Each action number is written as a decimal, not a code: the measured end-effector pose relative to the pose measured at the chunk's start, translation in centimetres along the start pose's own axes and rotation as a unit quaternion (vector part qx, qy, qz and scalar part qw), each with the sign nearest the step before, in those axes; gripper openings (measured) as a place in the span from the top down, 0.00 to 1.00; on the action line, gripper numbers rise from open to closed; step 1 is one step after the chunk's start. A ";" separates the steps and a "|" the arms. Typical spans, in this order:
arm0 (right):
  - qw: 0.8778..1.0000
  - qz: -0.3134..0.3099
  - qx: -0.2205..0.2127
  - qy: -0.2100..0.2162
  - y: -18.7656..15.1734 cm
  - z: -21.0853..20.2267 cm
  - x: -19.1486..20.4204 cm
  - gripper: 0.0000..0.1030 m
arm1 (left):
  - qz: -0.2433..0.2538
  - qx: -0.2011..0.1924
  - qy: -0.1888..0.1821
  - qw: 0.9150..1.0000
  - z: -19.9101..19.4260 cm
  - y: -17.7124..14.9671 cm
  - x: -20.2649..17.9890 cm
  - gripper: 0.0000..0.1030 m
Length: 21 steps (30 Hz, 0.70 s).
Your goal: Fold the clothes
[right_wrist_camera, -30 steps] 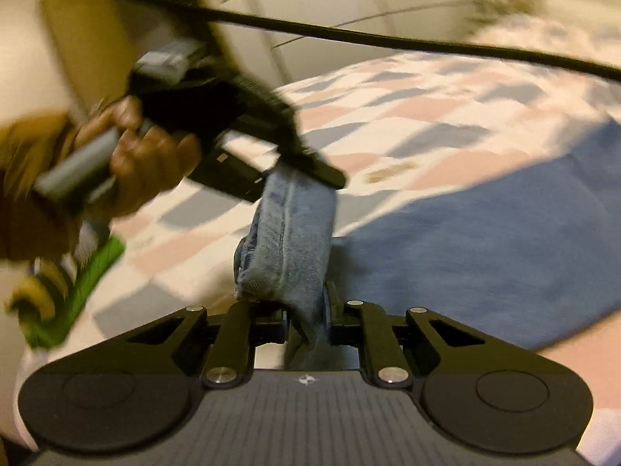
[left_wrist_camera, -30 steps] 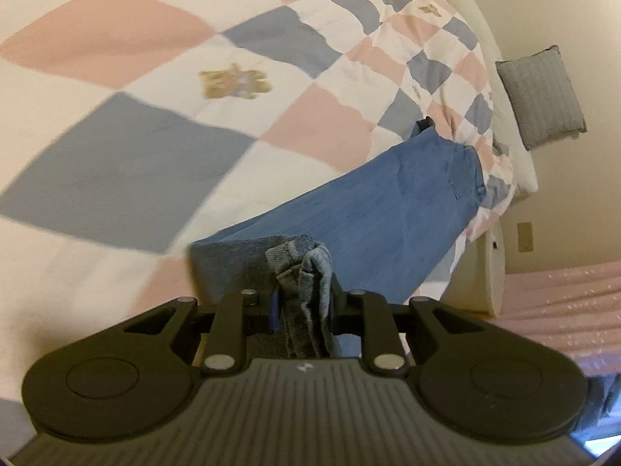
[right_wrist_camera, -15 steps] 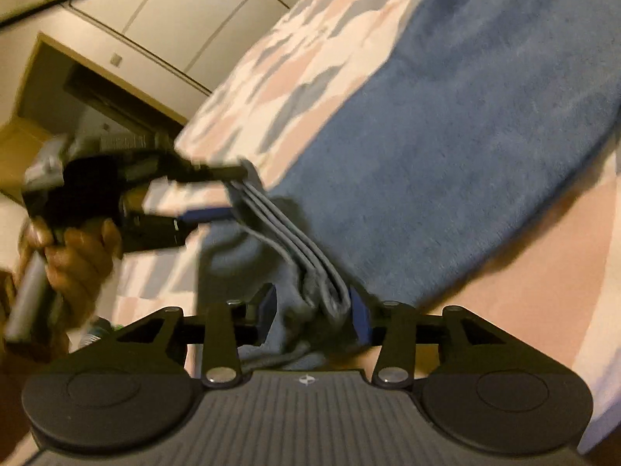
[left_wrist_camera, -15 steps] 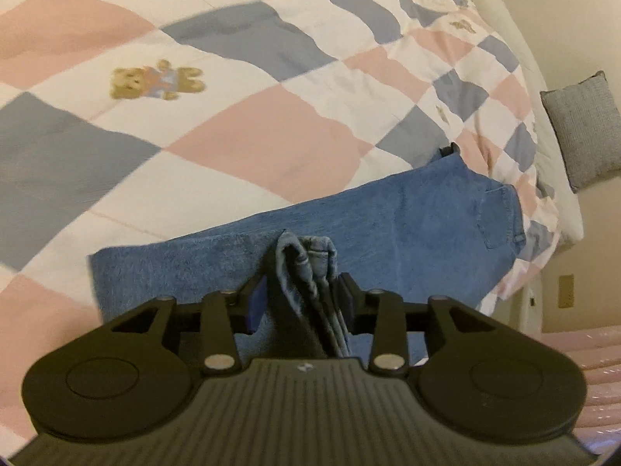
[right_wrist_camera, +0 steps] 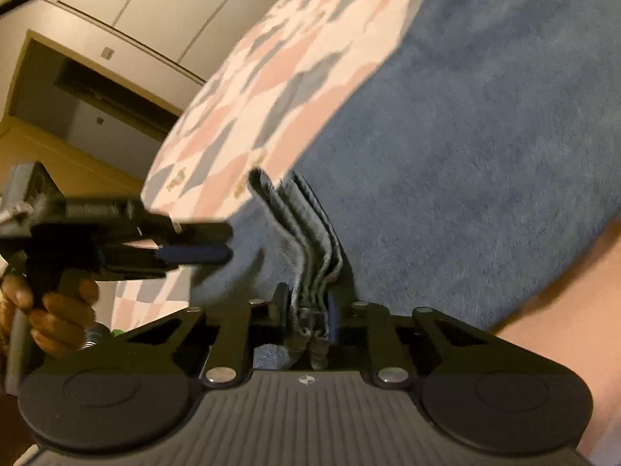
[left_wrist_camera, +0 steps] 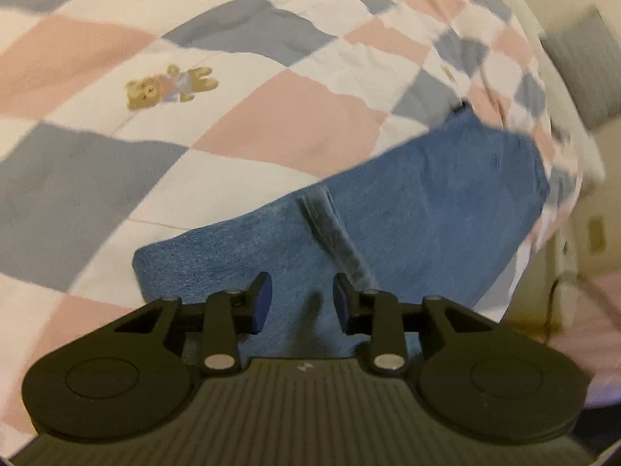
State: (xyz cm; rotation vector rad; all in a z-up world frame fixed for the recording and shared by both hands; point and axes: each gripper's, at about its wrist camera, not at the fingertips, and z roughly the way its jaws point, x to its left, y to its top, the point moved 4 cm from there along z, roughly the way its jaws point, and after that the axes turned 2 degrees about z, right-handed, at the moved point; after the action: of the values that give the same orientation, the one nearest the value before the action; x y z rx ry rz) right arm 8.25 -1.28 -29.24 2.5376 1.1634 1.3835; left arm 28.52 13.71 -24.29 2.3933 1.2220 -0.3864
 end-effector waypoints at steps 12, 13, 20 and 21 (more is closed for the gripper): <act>0.980 0.192 -0.017 0.047 -0.5 -1.9 -6.1 0.68 | 0.230 0.046 0.027 0.972 2.2 0.2 -3.9 0.72; 0.976 0.210 -0.023 0.054 -1.0 -2.0 -6.3 0.68 | 0.244 0.054 0.028 0.968 2.6 0.3 -4.1 0.72; 0.982 0.182 -0.012 0.046 -0.9 -0.4 -5.2 0.69 | 0.337 0.095 0.048 0.935 4.9 0.8 -5.8 0.71; 0.983 0.178 -0.014 0.039 -0.9 -0.2 -5.0 0.77 | 0.338 0.097 0.047 0.935 5.0 0.8 -5.9 0.71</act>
State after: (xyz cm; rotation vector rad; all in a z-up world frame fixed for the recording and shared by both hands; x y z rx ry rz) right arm 5.91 -3.80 -32.99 2.7953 0.7114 1.5649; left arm 25.55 6.69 -25.96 2.8341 0.3358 -0.1754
